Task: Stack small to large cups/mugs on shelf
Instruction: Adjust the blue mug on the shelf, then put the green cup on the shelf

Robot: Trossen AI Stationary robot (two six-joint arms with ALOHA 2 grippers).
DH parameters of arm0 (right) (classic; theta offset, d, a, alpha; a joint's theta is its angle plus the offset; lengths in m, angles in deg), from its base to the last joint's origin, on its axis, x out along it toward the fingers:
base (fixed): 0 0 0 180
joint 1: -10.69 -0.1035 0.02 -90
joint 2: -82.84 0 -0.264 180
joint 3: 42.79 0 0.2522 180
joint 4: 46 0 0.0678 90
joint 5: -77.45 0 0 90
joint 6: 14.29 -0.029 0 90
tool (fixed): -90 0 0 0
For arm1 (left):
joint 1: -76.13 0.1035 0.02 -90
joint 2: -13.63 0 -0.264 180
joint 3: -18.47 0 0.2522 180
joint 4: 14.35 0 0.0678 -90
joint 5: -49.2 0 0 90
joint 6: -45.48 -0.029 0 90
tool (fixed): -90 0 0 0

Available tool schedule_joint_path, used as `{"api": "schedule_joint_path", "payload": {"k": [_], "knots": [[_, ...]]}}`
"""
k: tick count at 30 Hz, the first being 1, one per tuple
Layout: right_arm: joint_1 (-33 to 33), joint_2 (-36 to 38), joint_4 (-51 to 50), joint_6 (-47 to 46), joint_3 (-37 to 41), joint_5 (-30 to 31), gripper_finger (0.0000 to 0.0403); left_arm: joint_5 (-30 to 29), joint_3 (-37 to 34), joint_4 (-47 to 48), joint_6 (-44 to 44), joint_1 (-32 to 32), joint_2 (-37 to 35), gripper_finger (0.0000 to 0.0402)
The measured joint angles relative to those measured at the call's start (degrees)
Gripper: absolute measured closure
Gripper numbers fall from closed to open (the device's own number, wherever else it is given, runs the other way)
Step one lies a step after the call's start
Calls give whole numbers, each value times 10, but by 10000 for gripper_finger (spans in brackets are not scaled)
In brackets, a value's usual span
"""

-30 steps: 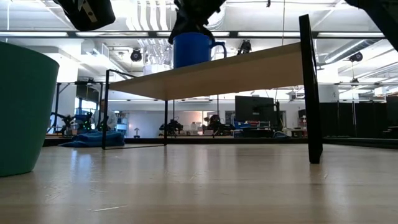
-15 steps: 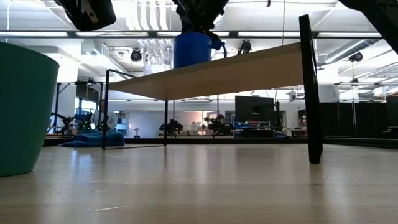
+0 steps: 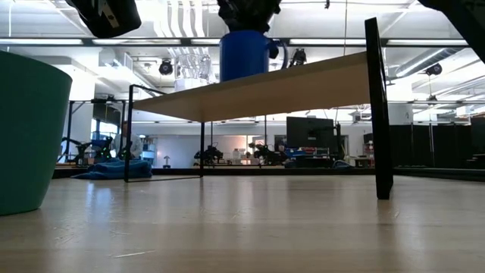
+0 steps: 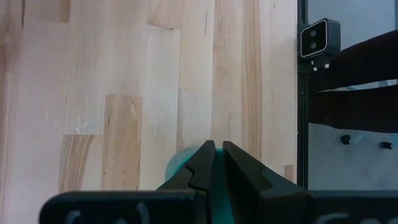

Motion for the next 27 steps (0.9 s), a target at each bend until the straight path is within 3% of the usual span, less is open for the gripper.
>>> {"api": "schedule_joint_path", "payload": {"k": [9, 14, 18, 27], "knots": [[-13, 4, 2, 4, 0, 48, 394, 0, 0, 0, 0, 0, 0, 386], [-13, 5, -1, 26, -44, 91, 394, 0, 0, -1, 1, 0, 0, 386], [-19, 6, -40, 31, -103, 81, 394, 0, 0, 0, 5, 0, 0, 386], [-118, 99, -138, 40, -85, 56, 394, 9, 20, 1, 67, -2, -1, 386]]}}
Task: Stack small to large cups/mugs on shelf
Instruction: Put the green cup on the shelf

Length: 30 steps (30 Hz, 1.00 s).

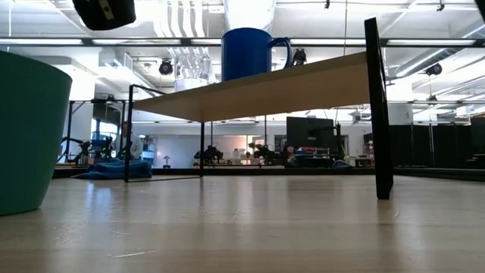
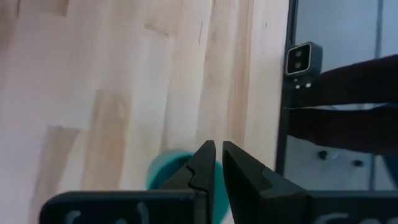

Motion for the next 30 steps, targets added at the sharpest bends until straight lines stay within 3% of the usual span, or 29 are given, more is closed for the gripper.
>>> {"api": "schedule_joint_path", "payload": {"k": [6, 14, 22, 30], "knots": [[-83, 33, 0, -10, 0, 1, 394, 50, -1, 5, 67, -18, 0, 386], [-125, 42, -22, -73, 0, 37, 394, 57, -10, 6, 188, -59, 0, 386], [-127, 11, -36, 8, 1, 27, 394, 56, -16, 6, 231, -58, 15, 386], [-127, -3, 22, 61, 1, -80, 394, 52, -15, 133, 350, -59, 18, 386]]}}
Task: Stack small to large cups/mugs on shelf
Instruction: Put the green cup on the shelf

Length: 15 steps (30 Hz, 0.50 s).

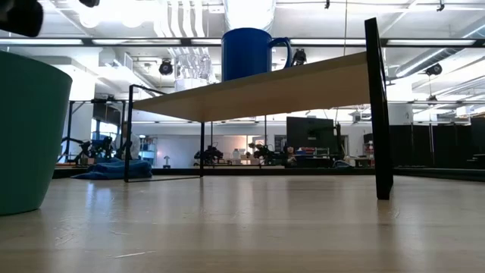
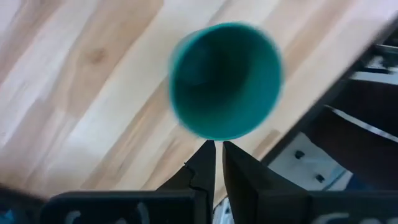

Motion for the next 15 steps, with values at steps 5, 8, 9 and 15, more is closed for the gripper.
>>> {"api": "schedule_joint_path", "payload": {"k": [5, 8, 9, 15], "knots": [[2, 1, 21, 9, 0, 4, 394, -11, 0, 3, 7, 0, 0, 386], [3, 1, 20, 5, 1, -1, 394, -11, 0, 6, 7, 0, 2, 386], [3, 1, 20, 2, 2, -14, 394, -12, -1, 8, 8, 0, 2, 386], [4, -12, 36, 22, 3, -70, 394, -13, -3, 80, 51, 0, 2, 386]]}}
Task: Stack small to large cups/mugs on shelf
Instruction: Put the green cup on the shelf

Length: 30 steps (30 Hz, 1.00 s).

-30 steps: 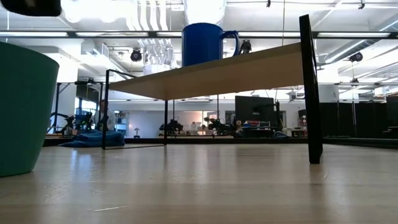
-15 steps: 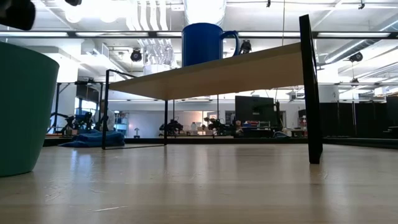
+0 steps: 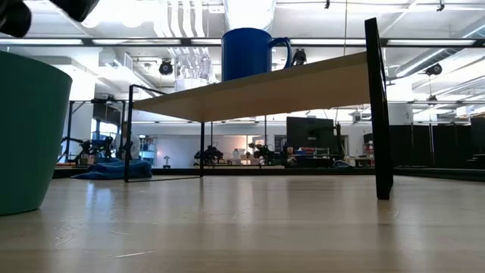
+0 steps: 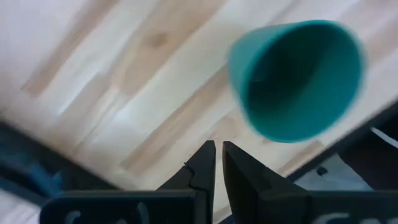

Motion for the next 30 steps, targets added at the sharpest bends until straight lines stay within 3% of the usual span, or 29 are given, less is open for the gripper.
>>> {"api": "schedule_joint_path", "payload": {"k": [14, 22, 30], "knots": [[1, 0, 6, 16, 0, 4, 394, 11, -76, -51, 62, -7, 6, 401], [1, 0, 6, 14, 0, 4, 394, 11, -121, -168, 63, -7, 6, 401], [1, 1, 7, 12, 0, 4, 394, 11, -129, -207, 77, -6, 6, 402]]}}
